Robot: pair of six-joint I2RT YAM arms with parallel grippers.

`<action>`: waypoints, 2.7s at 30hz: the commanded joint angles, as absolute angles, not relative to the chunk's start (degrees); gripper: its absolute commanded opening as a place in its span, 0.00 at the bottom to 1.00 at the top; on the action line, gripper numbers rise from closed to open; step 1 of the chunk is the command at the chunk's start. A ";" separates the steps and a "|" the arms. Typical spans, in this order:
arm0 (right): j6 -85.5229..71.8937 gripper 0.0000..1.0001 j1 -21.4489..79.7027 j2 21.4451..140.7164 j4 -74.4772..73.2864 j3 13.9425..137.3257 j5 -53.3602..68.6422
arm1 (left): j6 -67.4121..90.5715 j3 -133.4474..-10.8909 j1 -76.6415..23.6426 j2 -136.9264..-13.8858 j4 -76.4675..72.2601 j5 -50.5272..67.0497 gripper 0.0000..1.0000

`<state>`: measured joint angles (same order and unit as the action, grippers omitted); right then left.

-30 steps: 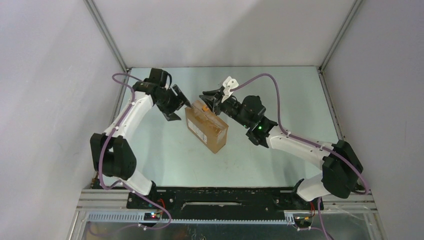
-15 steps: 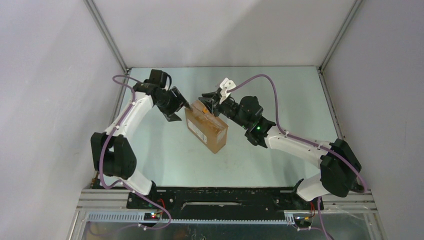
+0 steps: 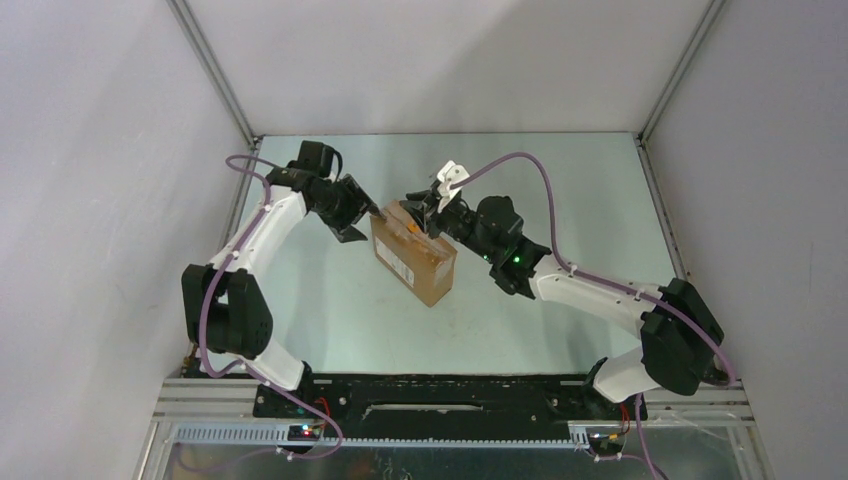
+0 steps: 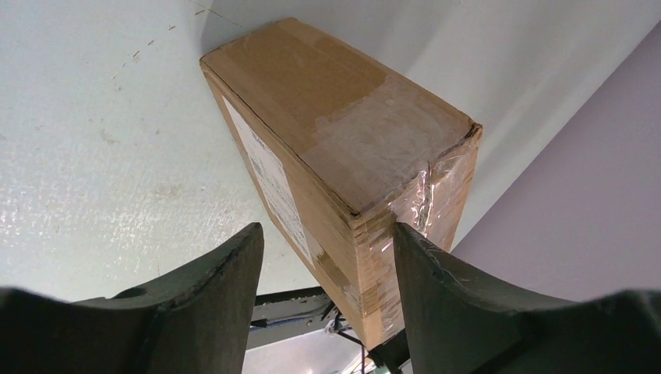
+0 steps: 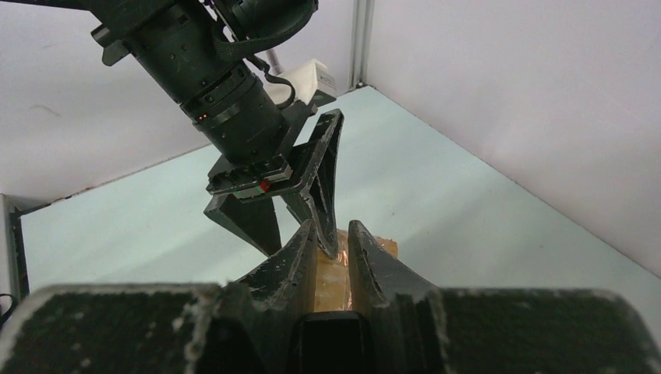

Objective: Unpack the express box
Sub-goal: Cut the express box at the center of the board.

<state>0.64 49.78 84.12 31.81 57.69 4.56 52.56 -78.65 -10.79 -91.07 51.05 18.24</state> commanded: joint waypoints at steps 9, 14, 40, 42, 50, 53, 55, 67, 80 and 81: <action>3.78 0.00 51.77 81.50 33.60 56.87 0.00 | 53.17 -75.60 -10.81 -90.18 52.93 16.26 0.62; 4.25 0.00 52.02 81.65 33.24 57.03 -2.88 | 53.17 -75.50 -10.81 -90.35 53.01 16.17 0.61; 6.85 0.00 54.55 80.92 28.61 56.53 -8.23 | 54.86 -74.51 -10.72 -90.07 52.76 14.87 0.56; 6.93 0.00 54.79 80.59 28.04 56.25 -8.53 | 55.21 -74.40 -10.72 -90.07 52.88 14.33 0.56; 6.47 0.00 55.28 79.25 25.35 55.50 -9.96 | 57.13 -73.05 -10.72 -89.62 52.14 13.36 0.49; 5.67 0.00 55.32 78.88 23.79 55.66 -10.00 | 57.79 -72.80 -10.72 -89.34 52.12 12.65 0.47; 4.69 0.00 55.29 78.82 21.09 56.60 -10.28 | 58.48 -72.42 -10.72 -89.07 52.15 12.03 0.45; -1.43 0.00 55.20 78.25 8.24 60.64 -11.48 | 62.93 -70.27 -11.16 -87.56 51.02 9.74 0.35; -2.62 0.00 54.76 76.69 1.87 62.23 -10.59 | 64.15 -70.49 -11.18 -87.38 51.40 8.10 0.34; -2.60 0.00 54.72 76.99 1.07 62.88 -10.42 | 64.14 -70.49 -11.21 -87.36 51.42 8.09 0.34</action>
